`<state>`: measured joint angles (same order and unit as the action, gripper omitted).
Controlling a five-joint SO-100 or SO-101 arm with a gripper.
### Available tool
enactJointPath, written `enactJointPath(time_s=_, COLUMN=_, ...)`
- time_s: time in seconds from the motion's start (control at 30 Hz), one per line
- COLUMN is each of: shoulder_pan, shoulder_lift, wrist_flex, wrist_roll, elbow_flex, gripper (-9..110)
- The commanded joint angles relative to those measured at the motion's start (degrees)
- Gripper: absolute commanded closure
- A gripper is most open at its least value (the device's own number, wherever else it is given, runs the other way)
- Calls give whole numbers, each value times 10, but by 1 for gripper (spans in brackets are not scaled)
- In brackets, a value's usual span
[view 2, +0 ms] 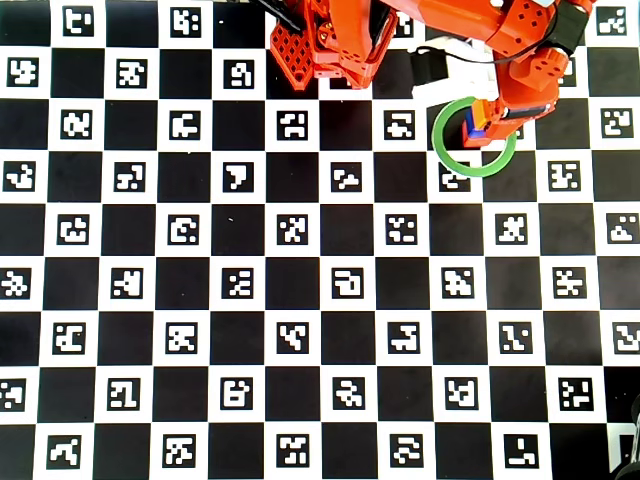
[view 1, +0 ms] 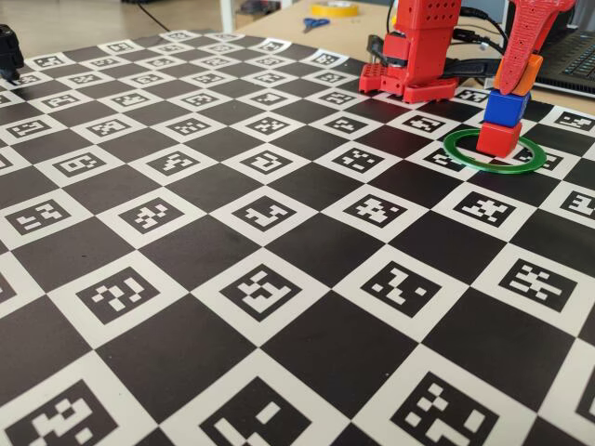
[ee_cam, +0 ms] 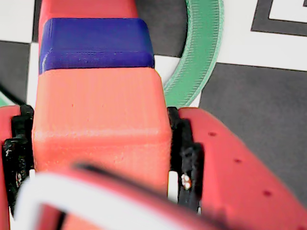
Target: Grab the red cube then put it in the green circle then put the blue cube on top and finally the orange cube on top
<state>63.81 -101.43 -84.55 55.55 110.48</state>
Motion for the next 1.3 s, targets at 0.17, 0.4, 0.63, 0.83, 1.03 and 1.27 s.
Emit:
enactJointPath(time_s=0.17, shoulder_pan=8, shoulder_lift=-13, wrist_flex=-11, wrist_roll=4, elbow_flex=-7, gripper=75)
enactJointPath(time_s=0.4, shoulder_pan=8, shoulder_lift=-13, wrist_flex=-15, wrist_roll=13, elbow_flex=-7, gripper=62)
enactJointPath(time_s=0.63, shoulder_pan=10, shoulder_lift=-11, wrist_flex=-23, wrist_roll=14, elbow_flex=-8, gripper=45)
enactJointPath(time_s=0.83, shoulder_pan=12, shoulder_lift=-8, wrist_flex=-40, wrist_roll=11, elbow_flex=-17, gripper=41)
enactJointPath(time_s=1.03, shoulder_pan=20, shoulder_lift=-6, wrist_flex=-74, wrist_roll=8, elbow_flex=-45, gripper=40)
enactJointPath(time_s=1.27, shoulder_pan=28, shoulder_lift=-5, wrist_flex=-116, wrist_roll=9, elbow_flex=-92, gripper=40)
